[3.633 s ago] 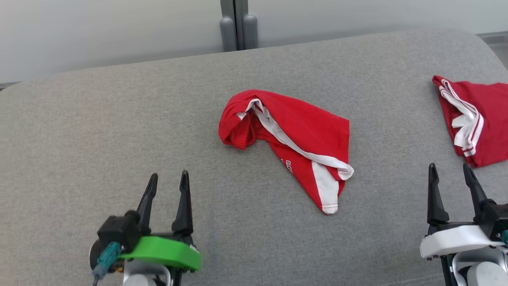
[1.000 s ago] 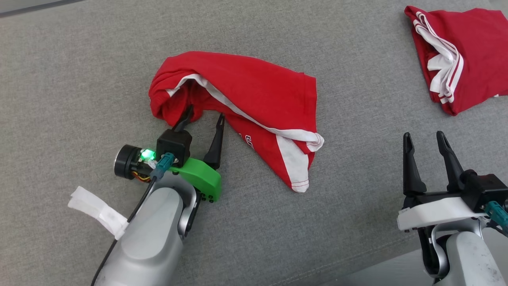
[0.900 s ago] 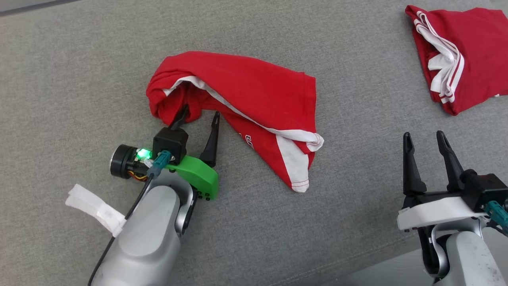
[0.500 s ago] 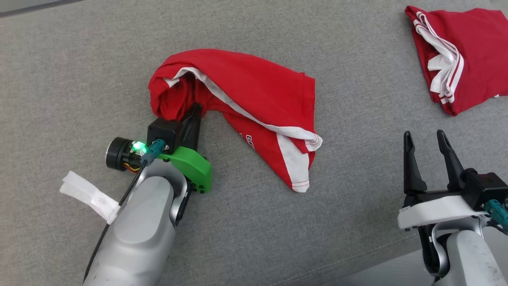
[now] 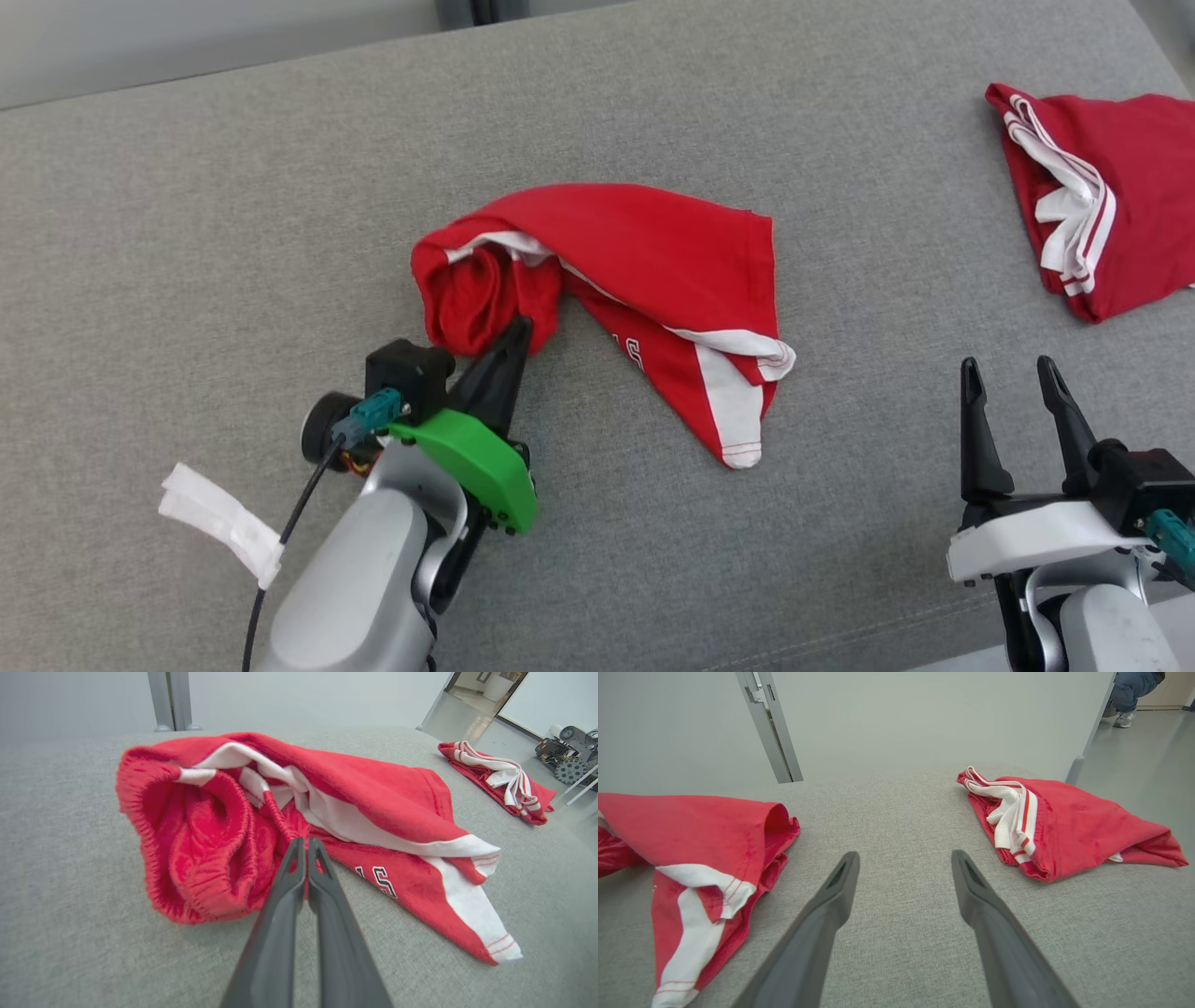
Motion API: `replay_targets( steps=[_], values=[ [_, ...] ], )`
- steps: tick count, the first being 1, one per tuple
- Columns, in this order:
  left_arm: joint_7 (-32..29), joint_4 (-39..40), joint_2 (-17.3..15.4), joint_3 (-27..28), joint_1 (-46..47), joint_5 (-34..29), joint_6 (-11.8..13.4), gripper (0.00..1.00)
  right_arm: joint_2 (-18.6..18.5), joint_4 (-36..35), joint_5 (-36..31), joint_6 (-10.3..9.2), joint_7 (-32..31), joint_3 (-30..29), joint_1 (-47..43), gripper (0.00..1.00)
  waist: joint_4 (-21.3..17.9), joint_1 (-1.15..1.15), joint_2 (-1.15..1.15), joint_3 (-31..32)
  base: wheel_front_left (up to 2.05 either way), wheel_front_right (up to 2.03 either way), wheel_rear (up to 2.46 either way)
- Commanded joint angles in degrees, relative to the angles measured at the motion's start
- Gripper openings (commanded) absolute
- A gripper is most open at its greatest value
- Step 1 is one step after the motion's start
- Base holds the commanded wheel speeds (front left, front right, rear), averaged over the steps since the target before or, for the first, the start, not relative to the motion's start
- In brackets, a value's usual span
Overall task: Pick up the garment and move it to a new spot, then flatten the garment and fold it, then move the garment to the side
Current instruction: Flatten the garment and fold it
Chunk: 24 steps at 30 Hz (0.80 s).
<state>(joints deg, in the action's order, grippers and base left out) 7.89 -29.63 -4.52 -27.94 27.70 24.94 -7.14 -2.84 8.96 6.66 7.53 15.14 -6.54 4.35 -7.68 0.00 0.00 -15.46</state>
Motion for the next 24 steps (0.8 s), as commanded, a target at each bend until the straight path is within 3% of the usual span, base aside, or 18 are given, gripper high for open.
replay_targets(
  steps=[1,7,10,14,18,19,20,21,24],
  values=[
    [-1.9,3.0,-0.5,-0.6,-2.9,2.2,-0.4,0.00,-0.1,0.1,-0.3,-0.09,0.0,-0.2,-1.2,1.00,2.1,0.00,0.00,2.8,0.00,0.00,0.00],
    [-11.3,23.5,-5.4,-3.4,-12.0,10.4,-0.4,0.00,-0.1,0.1,-0.9,-0.09,0.0,-1.4,-3.4,1.00,4.0,0.00,0.00,5.6,0.00,0.00,0.00],
    [-16.0,32.4,-10.2,-4.9,-16.3,10.8,-0.4,0.00,-0.1,-0.1,-1.0,-0.09,0.0,-1.6,-4.3,1.00,4.7,0.00,0.00,6.3,0.00,0.00,0.00],
    [-19.4,36.3,-15.7,-6.2,-22.2,10.5,-0.1,0.00,-0.1,-0.3,-0.7,-0.09,0.0,-1.5,-4.2,1.00,5.0,0.00,0.00,6.3,0.00,0.00,0.00],
    [-18.4,33.8,-18.1,-6.3,-26.6,10.5,0.2,0.00,-0.1,-0.2,-0.6,-0.09,0.0,-1.4,-4.3,1.00,5.2,0.00,0.00,6.1,0.00,0.00,0.00],
    [-17.8,33.0,-18.5,-6.2,-26.9,9.8,0.5,0.24,-0.1,-0.1,-0.7,-0.09,0.0,-1.3,-4.3,1.00,5.3,0.00,0.00,6.1,0.00,0.00,0.00],
    [-17.3,31.9,-18.5,-6.2,-27.3,9.3,1.0,0.67,-0.1,0.0,-0.8,-0.09,0.0,-1.3,-4.4,1.00,5.3,0.00,0.00,6.1,0.00,0.00,0.00],
    [-17.0,31.2,-18.2,-6.4,-27.7,9.3,1.1,1.00,-0.1,0.0,-0.8,-0.09,0.0,-1.3,-4.5,1.00,5.3,0.00,0.00,6.1,0.00,0.00,0.00],
    [-16.2,31.0,-16.0,-5.9,-28.3,11.9,1.6,1.00,-0.1,0.1,-1.1,-0.09,0.0,-1.4,-4.8,1.00,5.3,0.00,0.00,6.3,0.00,0.00,0.00]
  ],
)
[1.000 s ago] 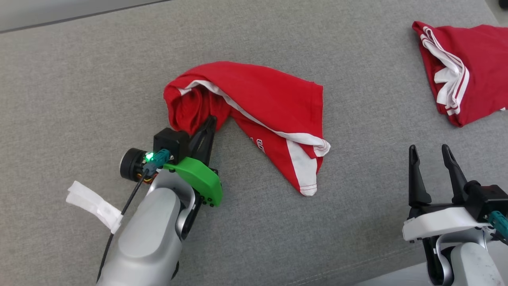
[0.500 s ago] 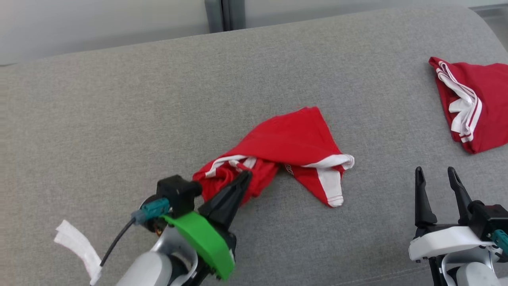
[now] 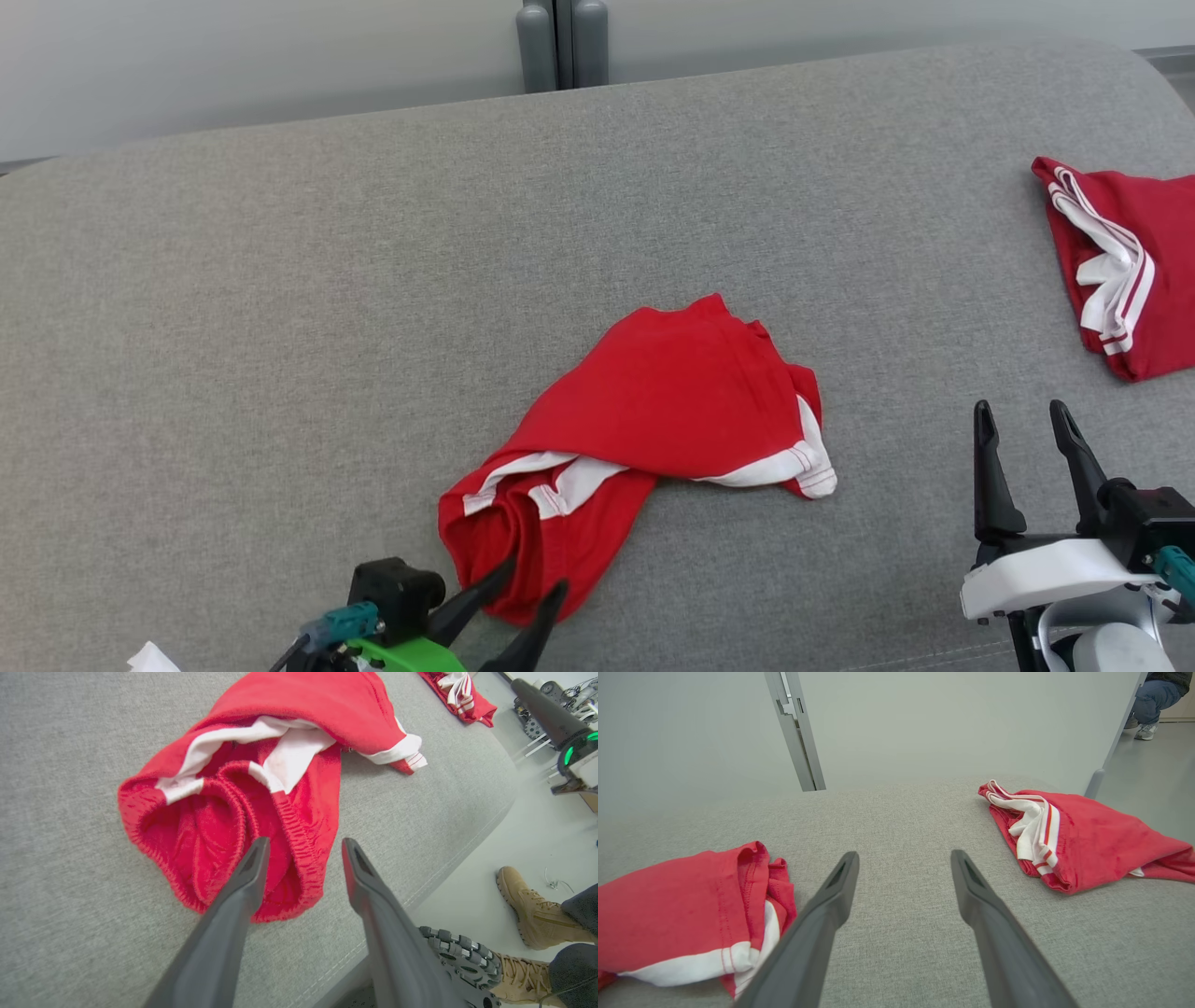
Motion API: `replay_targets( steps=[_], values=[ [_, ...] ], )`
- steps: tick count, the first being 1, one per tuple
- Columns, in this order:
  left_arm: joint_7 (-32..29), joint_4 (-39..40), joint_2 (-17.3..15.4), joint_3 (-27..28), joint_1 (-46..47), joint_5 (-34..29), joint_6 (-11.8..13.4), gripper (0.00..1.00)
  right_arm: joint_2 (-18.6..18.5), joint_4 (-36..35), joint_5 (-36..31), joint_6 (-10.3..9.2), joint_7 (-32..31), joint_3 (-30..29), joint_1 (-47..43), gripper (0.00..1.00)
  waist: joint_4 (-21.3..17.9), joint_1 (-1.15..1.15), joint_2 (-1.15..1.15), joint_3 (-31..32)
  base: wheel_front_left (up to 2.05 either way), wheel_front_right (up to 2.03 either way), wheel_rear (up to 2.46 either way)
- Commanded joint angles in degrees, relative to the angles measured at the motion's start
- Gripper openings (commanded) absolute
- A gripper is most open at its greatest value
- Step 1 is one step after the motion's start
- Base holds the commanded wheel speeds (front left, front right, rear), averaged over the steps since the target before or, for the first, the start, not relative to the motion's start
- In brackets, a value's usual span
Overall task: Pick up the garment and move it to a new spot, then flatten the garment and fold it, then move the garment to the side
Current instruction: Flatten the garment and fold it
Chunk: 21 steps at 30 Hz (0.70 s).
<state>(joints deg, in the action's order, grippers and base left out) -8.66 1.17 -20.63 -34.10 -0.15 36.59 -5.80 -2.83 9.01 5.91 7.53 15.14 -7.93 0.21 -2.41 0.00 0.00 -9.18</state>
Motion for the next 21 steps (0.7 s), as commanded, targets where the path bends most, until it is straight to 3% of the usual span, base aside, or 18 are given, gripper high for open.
replay_targets(
  steps=[1,6,12,21],
  values=[
    [0.5,0.6,0.4,0.7,0.0,0.6,0.6,1.00,-0.1,0.1,-0.4,-0.09,0.0,-0.1,-0.8,1.00,0.0,0.00,0.00,0.2,0.00,0.00,0.00],
    [0.6,1.6,3.4,2.4,3.0,1.9,3.2,1.00,-0.1,0.1,-0.6,-0.09,0.0,0.1,-0.6,1.00,0.2,0.00,0.00,0.2,0.00,0.00,0.00],
    [0.8,-3.2,7.4,1.9,6.5,2.3,4.4,1.00,-0.1,0.5,-0.4,-0.09,0.0,1.2,0.7,1.00,-0.6,0.00,0.00,-0.2,0.00,0.00,0.00],
    [1.9,-8.5,6.9,1.9,5.5,0.4,6.6,1.00,-0.1,0.6,0.1,-0.09,0.0,0.8,-0.2,1.00,-2.9,0.00,0.00,-0.1,0.00,0.00,0.00]
  ],
)
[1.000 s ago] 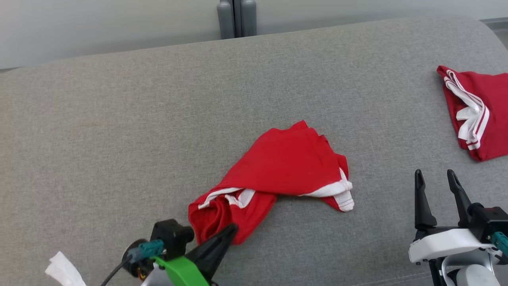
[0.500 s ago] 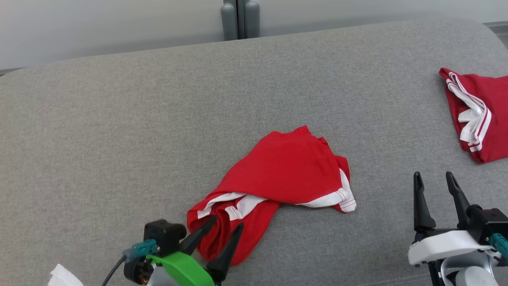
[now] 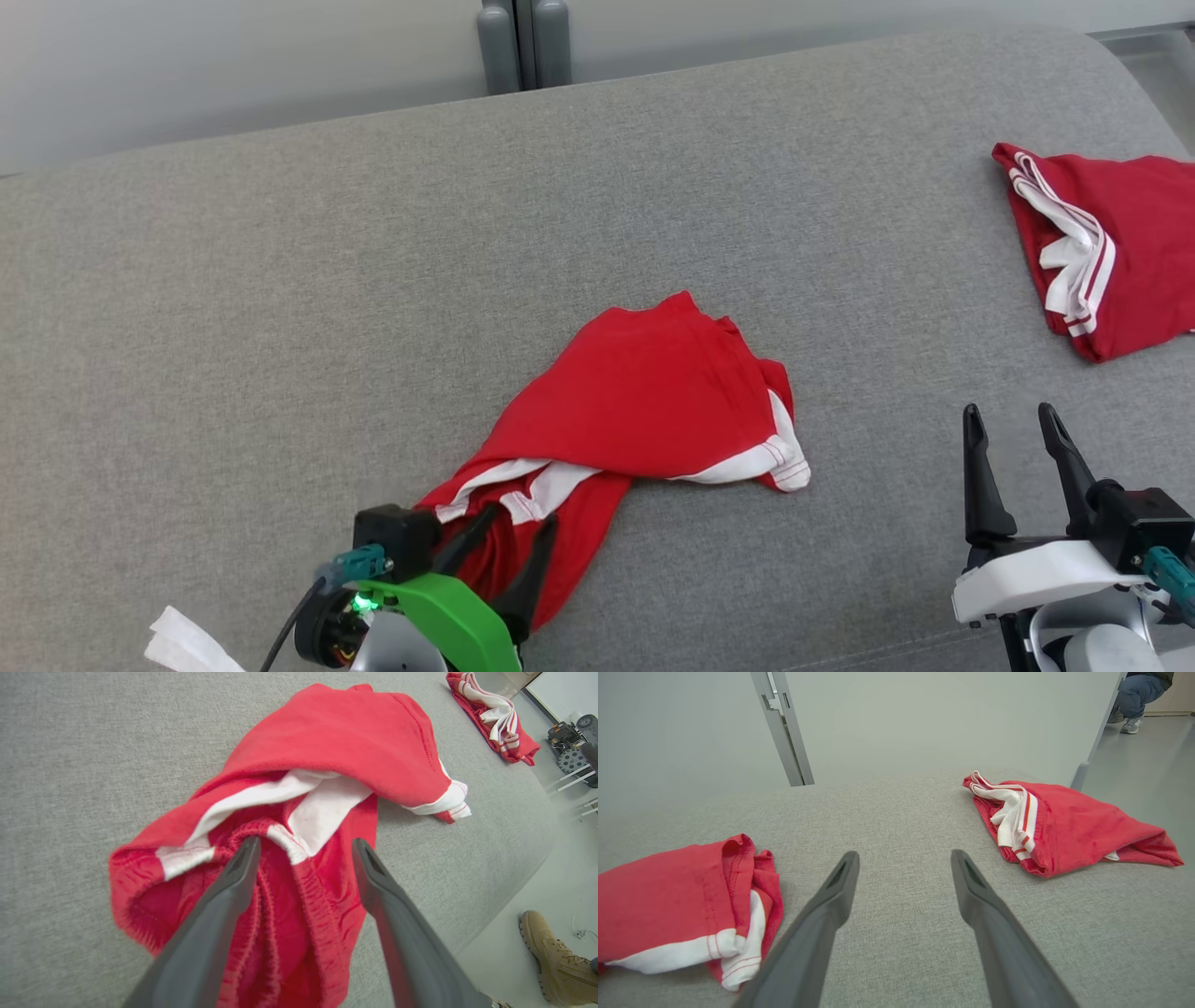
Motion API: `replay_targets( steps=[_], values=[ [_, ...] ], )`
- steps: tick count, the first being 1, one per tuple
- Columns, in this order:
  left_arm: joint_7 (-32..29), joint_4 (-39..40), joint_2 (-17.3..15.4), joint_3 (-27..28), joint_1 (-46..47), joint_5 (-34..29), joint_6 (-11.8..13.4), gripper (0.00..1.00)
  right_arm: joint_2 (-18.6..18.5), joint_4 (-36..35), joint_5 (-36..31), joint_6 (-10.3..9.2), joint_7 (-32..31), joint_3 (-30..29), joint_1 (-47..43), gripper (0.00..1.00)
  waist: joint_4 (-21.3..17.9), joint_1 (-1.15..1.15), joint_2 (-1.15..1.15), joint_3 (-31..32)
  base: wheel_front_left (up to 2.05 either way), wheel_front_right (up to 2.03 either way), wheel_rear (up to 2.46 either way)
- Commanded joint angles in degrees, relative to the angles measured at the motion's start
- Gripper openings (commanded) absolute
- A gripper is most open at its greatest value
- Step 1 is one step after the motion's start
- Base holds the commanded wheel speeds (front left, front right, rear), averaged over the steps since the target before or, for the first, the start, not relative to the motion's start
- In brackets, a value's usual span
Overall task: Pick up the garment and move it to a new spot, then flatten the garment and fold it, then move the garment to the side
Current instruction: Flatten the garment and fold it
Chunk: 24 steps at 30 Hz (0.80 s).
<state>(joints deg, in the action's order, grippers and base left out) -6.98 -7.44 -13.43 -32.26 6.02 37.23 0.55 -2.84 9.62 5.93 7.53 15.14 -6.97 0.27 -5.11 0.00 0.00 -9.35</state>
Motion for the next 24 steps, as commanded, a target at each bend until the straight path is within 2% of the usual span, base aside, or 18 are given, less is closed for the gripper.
replay_targets(
  steps=[1,6,12,13,14,15,16,17,18,19,24],
  values=[
    [0.4,0.4,-0.5,0.1,-0.9,-0.1,0.3,1.00,-0.1,0.0,0.0,-0.09,0.0,-0.2,-0.4,1.00,-0.3,0.00,0.00,0.2,0.00,0.00,0.00],
    [-0.1,1.5,-0.6,0.0,-1.6,0.7,0.4,1.00,-0.1,0.0,-0.1,-0.09,0.0,-0.2,-0.5,1.00,-0.5,0.00,0.00,0.1,0.00,0.00,0.00],
    [-0.5,-1.8,0.9,0.0,0.9,1.3,0.4,1.00,-0.1,0.0,-0.1,-0.09,0.0,0.3,0.7,1.00,-0.9,0.00,0.00,-0.4,0.00,0.00,0.00],
    [-0.3,-2.7,0.9,0.0,1.5,1.1,0.4,0.93,-0.1,0.0,-0.1,-0.09,0.0,0.4,0.9,1.00,-1.0,0.00,0.00,-0.6,0.00,0.00,0.00],
    [-0.1,-3.5,1.1,0.1,1.9,1.1,0.4,0.93,-0.1,0.0,0.0,-0.09,0.0,0.4,1.0,1.00,-1.2,0.00,0.00,-0.7,0.00,0.00,0.00],
    [0.1,-4.3,1.6,0.5,2.4,1.5,0.5,0.88,-0.1,0.0,0.0,-0.09,0.0,0.4,1.1,1.00,-1.3,0.00,0.00,-0.8,0.00,0.00,0.00],
    [0.3,-5.1,1.7,0.7,2.9,1.6,0.5,0.71,-0.1,0.0,0.1,-0.09,0.0,0.4,1.1,1.00,-1.4,0.00,0.00,-0.9,0.00,0.00,0.00],
    [0.4,-5.7,1.7,0.7,3.5,1.5,0.4,0.38,-0.1,0.0,0.1,-0.09,0.0,0.4,1.0,1.00,-1.5,0.00,0.00,-1.0,0.00,0.00,0.00],
    [0.6,-6.4,1.8,0.9,4.1,1.6,0.2,0.12,-0.1,0.1,0.2,-0.09,0.0,0.5,1.0,1.00,-1.7,0.00,0.00,-1.1,0.00,0.00,0.00],
    [0.5,-7.0,1.7,0.9,4.8,1.5,-0.1,0.00,-0.1,0.1,0.3,-0.09,0.0,0.7,1.1,1.00,-1.9,0.00,0.00,-1.2,0.00,0.00,0.00],
    [-1.9,-5.1,0.6,1.4,7.3,3.3,-2.0,0.00,-0.1,0.3,0.8,-0.09,0.0,0.7,1.3,1.00,-3.0,0.00,0.00,-1.5,0.00,0.00,0.00]
  ],
)
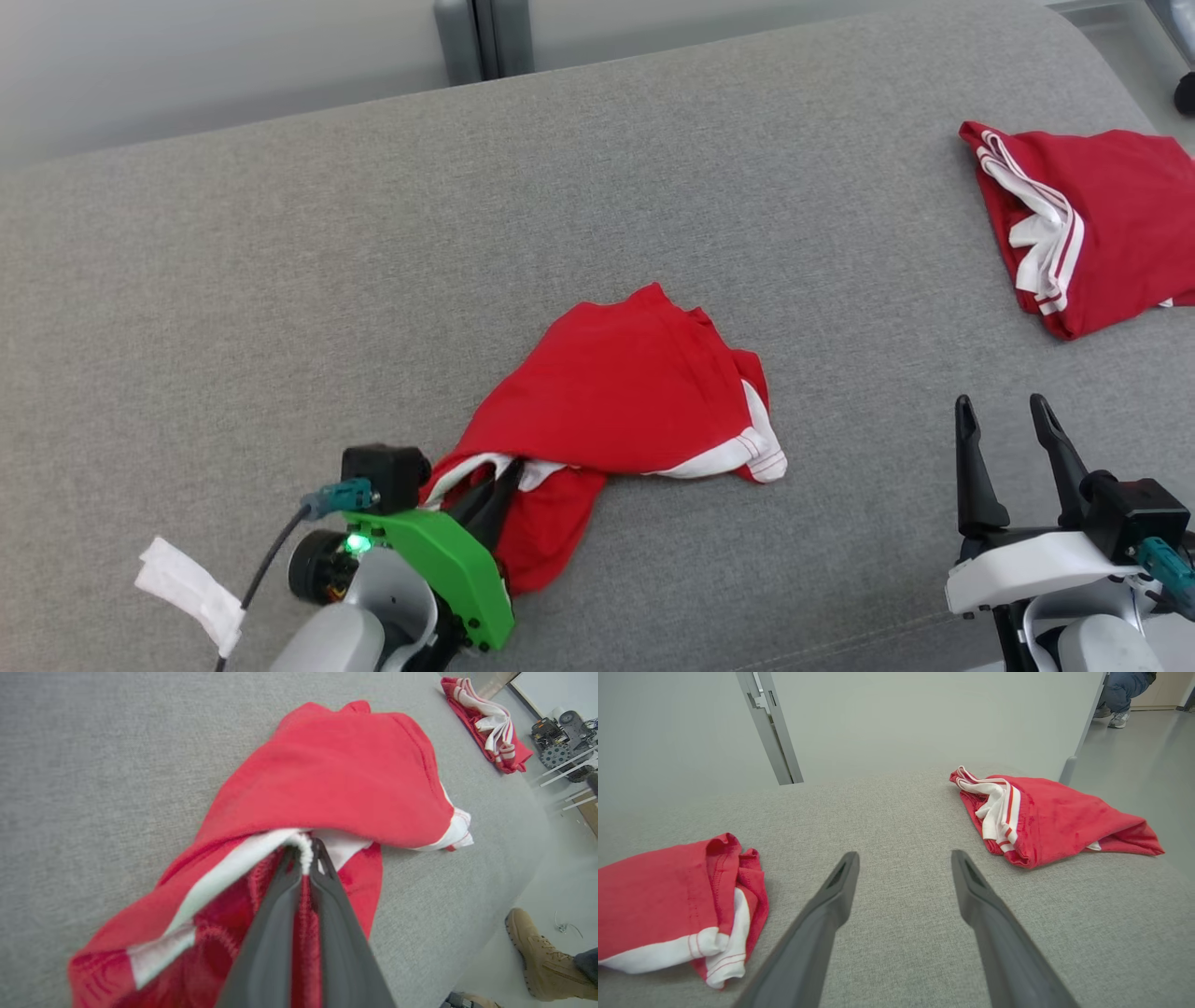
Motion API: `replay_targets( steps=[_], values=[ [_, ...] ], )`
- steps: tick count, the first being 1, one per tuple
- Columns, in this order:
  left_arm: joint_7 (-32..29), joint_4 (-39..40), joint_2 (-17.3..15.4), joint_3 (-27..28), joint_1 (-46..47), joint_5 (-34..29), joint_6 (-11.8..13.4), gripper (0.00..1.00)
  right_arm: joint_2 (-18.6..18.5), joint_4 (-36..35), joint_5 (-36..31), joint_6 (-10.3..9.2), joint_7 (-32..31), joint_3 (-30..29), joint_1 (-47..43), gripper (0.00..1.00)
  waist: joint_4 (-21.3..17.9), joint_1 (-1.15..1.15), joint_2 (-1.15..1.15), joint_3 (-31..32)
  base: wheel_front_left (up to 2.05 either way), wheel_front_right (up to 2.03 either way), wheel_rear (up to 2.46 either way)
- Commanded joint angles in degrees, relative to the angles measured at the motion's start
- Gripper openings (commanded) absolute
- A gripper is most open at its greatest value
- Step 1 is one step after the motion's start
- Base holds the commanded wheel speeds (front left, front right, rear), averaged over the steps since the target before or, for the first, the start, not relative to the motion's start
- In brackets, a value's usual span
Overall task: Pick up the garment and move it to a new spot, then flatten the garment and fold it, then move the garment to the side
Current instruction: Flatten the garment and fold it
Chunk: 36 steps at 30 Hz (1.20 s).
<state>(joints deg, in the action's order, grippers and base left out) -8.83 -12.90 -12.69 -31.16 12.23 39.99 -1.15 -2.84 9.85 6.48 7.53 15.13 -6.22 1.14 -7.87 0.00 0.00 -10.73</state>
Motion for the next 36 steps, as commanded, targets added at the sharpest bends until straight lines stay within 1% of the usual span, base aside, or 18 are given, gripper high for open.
replay_targets(
  steps=[1,4,6,9,11,14,17,20,23,25,27,29,32,36],
  values=[
    [-1.6,2.0,-0.5,0.2,1.4,1.5,-1.1,0.00,-0.1,0.1,0.4,-0.09,0.0,-0.2,0.4,1.00,-0.5,0.00,0.00,-0.1,0.00,0.00,0.00],
    [-7.0,8.0,-3.0,-0.1,2.9,4.1,-2.9,0.00,-0.1,0.3,0.6,-0.09,0.0,-0.1,0.5,1.00,-1.2,0.00,0.00,0.0,0.00,0.00,0.00],
    [-11.6,13.7,-4.2,-0.4,4.7,6.6,-3.9,0.00,-0.1,0.4,0.9,-0.09,0.0,-0.4,0.6,1.00,-1.5,0.00,0.00,0.1,0.00,0.00,0.00],
    [-19.1,22.1,-6.2,0.1,8.8,11.4,-4.5,0.00,-0.1,0.6,1.4,-0.09,0.0,-0.6,0.9,1.00,-2.1,0.00,0.00,0.6,0.00,0.00,0.00],
    [-23.8,25.9,-6.7,1.0,12.2,14.8,-3.8,0.00,-0.1,0.7,1.9,-0.09,0.0,-0.4,1.4,1.00,-2.9,0.00,0.00,0.9,0.00,0.00,0.00],
    [-30.0,28.4,-6.9,1.9,18.0,18.2,-2.1,0.00,-0.1,1.0,2.6,-0.09,0.0,0.2,2.2,1.00,-4.6,0.00,0.00,1.1,0.00,0.00,0.00],
    [-35.7,27.3,-7.1,2.5,24.4,20.2,-0.2,0.00,-0.1,1.3,3.5,-0.09,0.0,0.9,3.2,1.00,-7.1,0.00,0.00,1.2,0.00,0.00,0.00],
    [-38.8,23.5,-7.8,2.8,30.7,18.5,0.6,0.00,-0.1,1.5,4.7,-0.09,0.0,1.5,4.3,1.00,-10.1,0.00,0.00,0.6,0.00,0.00,0.00],
    [-39.3,18.9,-7.7,2.7,35.9,16.4,0.8,0.00,-0.1,1.9,5.8,-0.09,0.0,1.8,4.8,1.00,-12.7,0.00,0.00,-0.1,0.00,0.00,0.00],
    [-38.5,15.5,-7.3,2.7,39.1,14.3,0.8,0.00,-0.1,2.0,6.3,-0.09,0.0,2.0,5.0,1.00,-14.3,0.00,0.00,-0.6,0.00,0.00,0.00],
    [-37.2,12.2,-6.6,2.7,42.1,12.9,0.2,0.00,-0.1,2.2,6.9,-0.09,0.0,2.0,5.1,1.00,-15.6,0.00,0.00,-1.2,0.00,0.00,0.00],
    [-35.3,9.2,-6.2,2.8,45.0,11.1,-1.1,0.00,-0.1,2.4,7.4,-0.09,0.0,2.0,5.1,1.00,-16.7,0.00,0.00,-1.7,0.00,0.00,0.00],
    [-30.5,4.7,-5.3,3.1,48.8,8.8,-3.1,0.00,-0.1,2.6,7.8,-0.09,0.0,1.8,5.0,1.00,-18.0,0.00,0.00,-2.2,0.00,0.00,0.00],
    [-24.2,0.2,-3.6,3.8,52.4,8.2,-4.9,0.00,-0.1,2.7,7.8,-0.09,0.0,1.7,5.0,1.00,-18.6,0.00,0.00,-2.4,0.00,0.00,0.00]
  ],
)
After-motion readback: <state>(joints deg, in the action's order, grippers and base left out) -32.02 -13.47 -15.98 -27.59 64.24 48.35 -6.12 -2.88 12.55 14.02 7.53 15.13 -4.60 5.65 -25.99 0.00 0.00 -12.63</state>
